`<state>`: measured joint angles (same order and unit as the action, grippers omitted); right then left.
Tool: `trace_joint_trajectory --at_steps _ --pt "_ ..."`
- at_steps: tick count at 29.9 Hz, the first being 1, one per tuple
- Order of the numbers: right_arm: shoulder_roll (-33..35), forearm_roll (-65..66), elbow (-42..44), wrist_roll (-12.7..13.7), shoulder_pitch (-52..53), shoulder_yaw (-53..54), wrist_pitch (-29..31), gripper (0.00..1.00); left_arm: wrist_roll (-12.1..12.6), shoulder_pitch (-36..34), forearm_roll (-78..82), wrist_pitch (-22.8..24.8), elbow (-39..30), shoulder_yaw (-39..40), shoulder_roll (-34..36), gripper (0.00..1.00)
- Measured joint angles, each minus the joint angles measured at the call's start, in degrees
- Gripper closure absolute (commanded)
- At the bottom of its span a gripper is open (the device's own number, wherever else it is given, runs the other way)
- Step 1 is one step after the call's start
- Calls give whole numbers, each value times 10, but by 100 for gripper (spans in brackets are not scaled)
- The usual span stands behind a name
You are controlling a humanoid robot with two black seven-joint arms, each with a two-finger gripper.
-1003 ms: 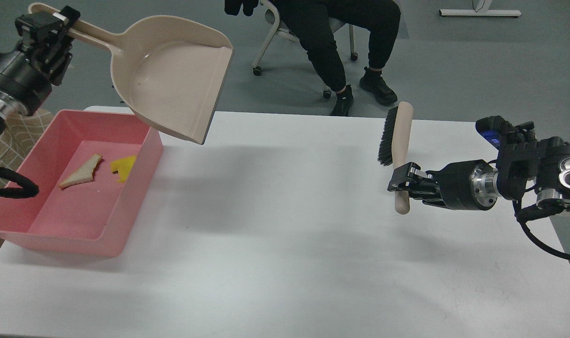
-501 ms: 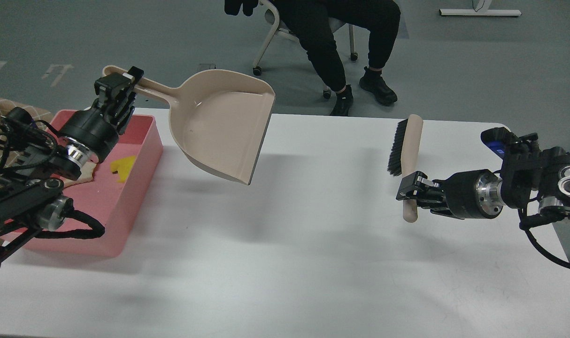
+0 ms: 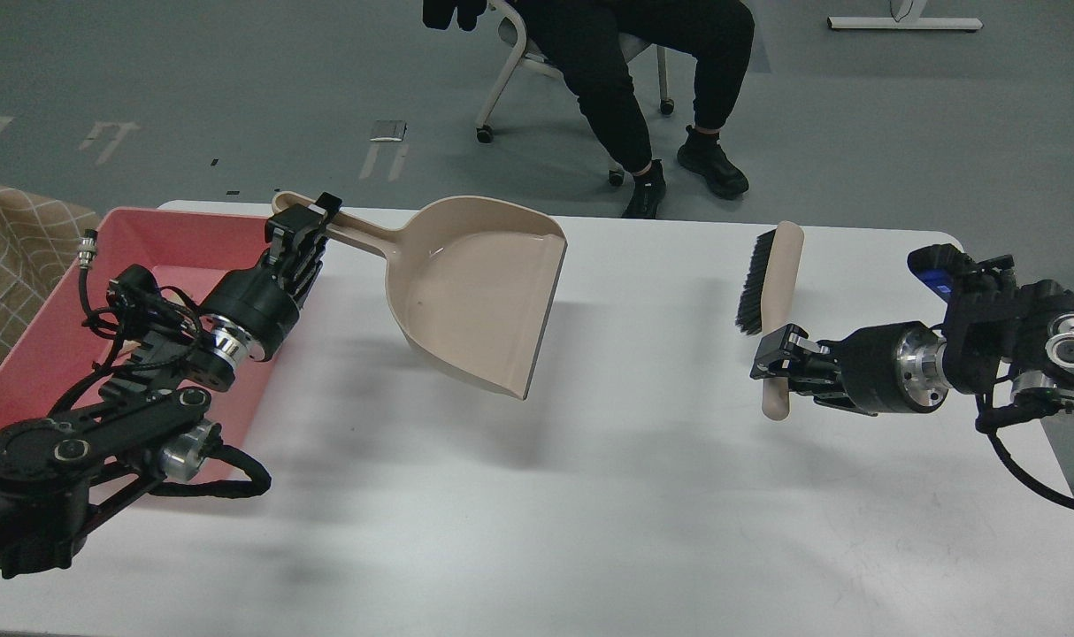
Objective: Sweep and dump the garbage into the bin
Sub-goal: 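Lower the empty dustpan back onto the table with the left gripper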
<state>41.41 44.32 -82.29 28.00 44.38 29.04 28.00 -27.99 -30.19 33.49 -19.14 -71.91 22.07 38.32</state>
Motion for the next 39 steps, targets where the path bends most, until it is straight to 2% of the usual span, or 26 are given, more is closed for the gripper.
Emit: trace_joint_trajectory --at_steps 11,25,39 --pt "-27 1 22 0 17 -28 0 100 0 22 -2 -20 38 -6 -44 100" --pt "-52 0 49 0 52 -76 0 100 0 36 -3 -24 93 -2 -98 100" --pt "-62 0 57 0 59 -91 0 100 0 43 -3 -27 104 -3 -114 100"
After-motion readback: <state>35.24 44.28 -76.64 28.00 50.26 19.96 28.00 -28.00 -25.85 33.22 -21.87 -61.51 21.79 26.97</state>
